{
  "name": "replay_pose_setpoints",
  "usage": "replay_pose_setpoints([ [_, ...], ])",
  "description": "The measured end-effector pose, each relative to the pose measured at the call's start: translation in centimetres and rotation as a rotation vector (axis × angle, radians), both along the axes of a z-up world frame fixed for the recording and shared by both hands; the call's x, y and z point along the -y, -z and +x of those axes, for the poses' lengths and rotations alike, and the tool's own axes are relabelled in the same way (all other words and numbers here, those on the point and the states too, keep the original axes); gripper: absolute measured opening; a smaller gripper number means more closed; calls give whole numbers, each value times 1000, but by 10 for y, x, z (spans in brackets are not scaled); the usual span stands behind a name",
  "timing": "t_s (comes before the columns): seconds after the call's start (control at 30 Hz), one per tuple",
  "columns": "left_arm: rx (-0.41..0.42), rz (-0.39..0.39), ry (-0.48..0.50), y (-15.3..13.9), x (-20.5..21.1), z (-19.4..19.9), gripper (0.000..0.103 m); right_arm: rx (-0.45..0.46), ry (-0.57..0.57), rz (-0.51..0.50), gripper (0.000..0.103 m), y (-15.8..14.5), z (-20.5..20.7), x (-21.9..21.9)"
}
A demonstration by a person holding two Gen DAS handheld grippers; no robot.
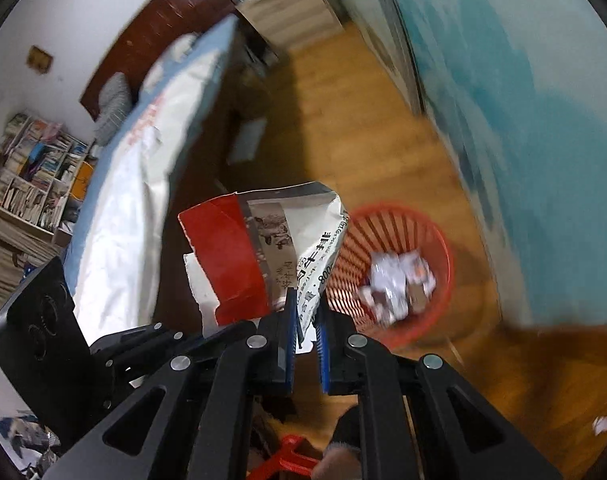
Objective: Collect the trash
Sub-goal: 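Carry the carton to the orange basket and open both tools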
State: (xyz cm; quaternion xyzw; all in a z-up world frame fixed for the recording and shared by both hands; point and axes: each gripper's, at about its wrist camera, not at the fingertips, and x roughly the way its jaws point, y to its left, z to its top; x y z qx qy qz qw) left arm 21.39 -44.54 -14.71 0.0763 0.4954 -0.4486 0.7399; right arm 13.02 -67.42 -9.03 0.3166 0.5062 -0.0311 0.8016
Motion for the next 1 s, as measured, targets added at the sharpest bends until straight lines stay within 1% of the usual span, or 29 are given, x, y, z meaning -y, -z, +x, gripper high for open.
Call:
replay_pose_setpoints([
  [0.03,-21,16,5,13,4,2,2,-25,7,11,11,18,3,-1],
  [0.13,-75,55,-2,40,12,10,2,-69,22,53,11,53,5,-1],
  [0.23,-83,94,-5,58,21,14,2,-102,25,74,11,79,16,-8],
  [0.3,-82,110,-2,64,27,14,2,-127,33,93,11,94,23,-7],
  [0.4,-78,121,-5,70,35,12,2,-146,34,87,11,107,33,-6],
  [0.5,-78,121,-23,76,36,14,2,-153,19,59,11,114,43,-7],
  [0.63,-55,132,-13,80,39,14,2,-165,19,53,15,125,50,-2],
  [0.67,-42,135,-7,81,40,14,2,-164,22,50,19,126,51,0],
  [0.7,-24,145,-7,82,41,14,4,-161,27,42,32,126,51,2],
  [0.73,-17,160,-9,83,42,14,6,-154,42,29,51,126,51,6],
  [0.77,-22,168,-9,85,42,14,8,-151,51,25,56,125,51,8],
  [0.8,-32,172,-9,86,41,15,19,-145,64,22,56,125,51,11],
  [0.83,-33,177,-15,86,40,15,43,-140,77,24,56,125,51,14],
  [0.87,-27,174,-25,85,39,15,54,-137,86,24,56,125,50,16],
  [0.9,-20,157,-36,82,36,14,61,-132,97,25,56,124,50,19],
  [0.93,-19,149,-39,81,34,15,61,-127,107,28,56,123,49,22],
  [1.0,-7,161,-42,78,34,14,61,-116,120,32,56,121,48,25],
])
